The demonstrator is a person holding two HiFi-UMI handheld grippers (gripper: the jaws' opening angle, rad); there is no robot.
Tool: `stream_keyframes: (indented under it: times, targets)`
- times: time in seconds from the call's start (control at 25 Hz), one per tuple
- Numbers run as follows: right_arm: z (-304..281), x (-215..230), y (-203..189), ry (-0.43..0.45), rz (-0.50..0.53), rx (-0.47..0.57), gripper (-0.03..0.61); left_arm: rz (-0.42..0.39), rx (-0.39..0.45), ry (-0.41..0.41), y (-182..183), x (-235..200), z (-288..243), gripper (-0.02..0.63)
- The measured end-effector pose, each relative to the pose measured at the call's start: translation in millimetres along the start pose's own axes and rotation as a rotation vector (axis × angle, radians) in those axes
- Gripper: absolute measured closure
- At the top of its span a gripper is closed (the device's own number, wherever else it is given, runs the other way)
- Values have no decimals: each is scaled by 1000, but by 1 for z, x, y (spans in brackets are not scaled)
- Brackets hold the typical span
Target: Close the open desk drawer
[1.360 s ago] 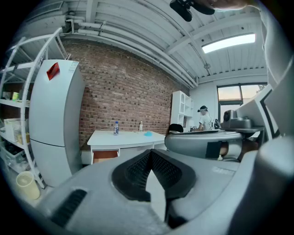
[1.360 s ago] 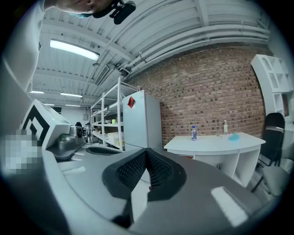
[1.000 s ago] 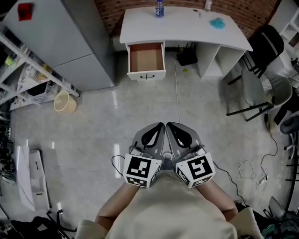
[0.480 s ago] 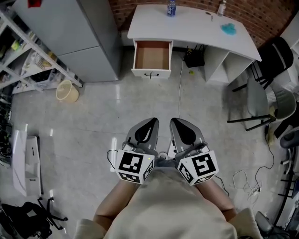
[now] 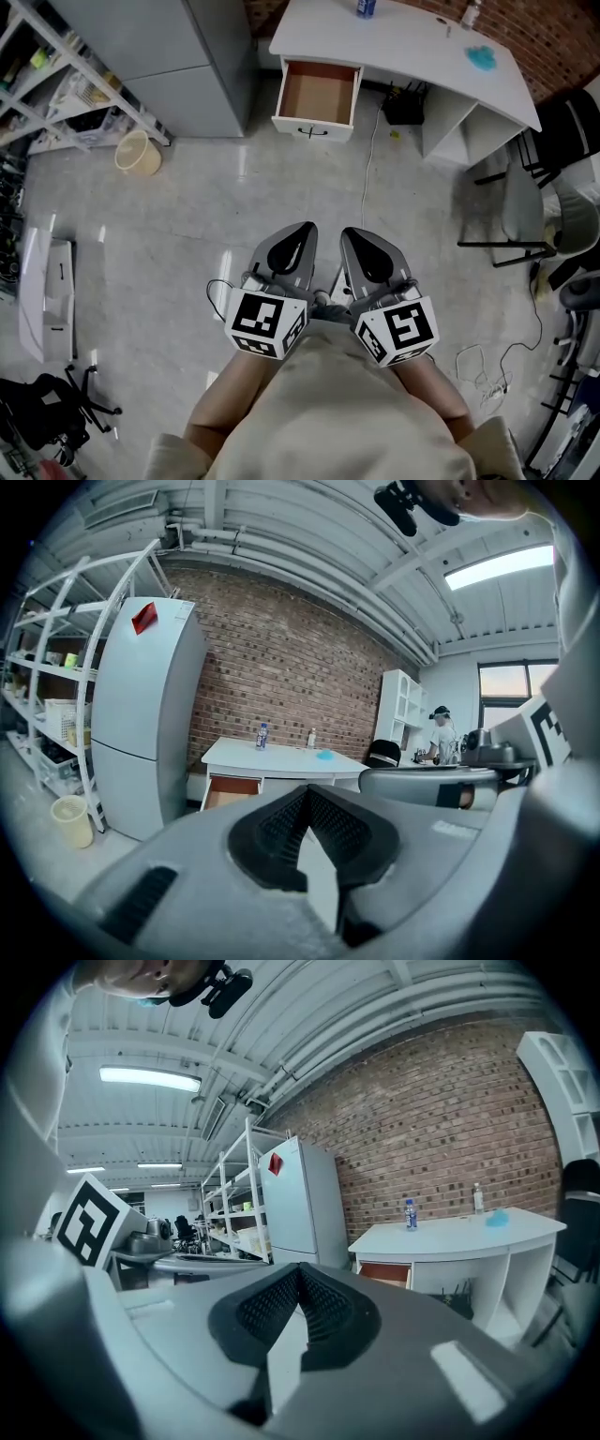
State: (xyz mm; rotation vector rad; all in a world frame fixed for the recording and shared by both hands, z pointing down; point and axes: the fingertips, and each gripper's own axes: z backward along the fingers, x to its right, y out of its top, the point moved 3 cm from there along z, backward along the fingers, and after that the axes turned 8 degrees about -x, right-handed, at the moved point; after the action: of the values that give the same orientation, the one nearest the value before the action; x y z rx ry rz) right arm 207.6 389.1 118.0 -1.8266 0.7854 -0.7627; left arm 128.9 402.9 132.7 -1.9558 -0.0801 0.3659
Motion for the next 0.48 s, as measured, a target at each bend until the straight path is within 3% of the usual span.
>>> stream_keyframes:
  times: [0.48]
  targets:
    - [-41,21,12,-27,-5,-11,575,-13,0,-29,15,-29,-34,612]
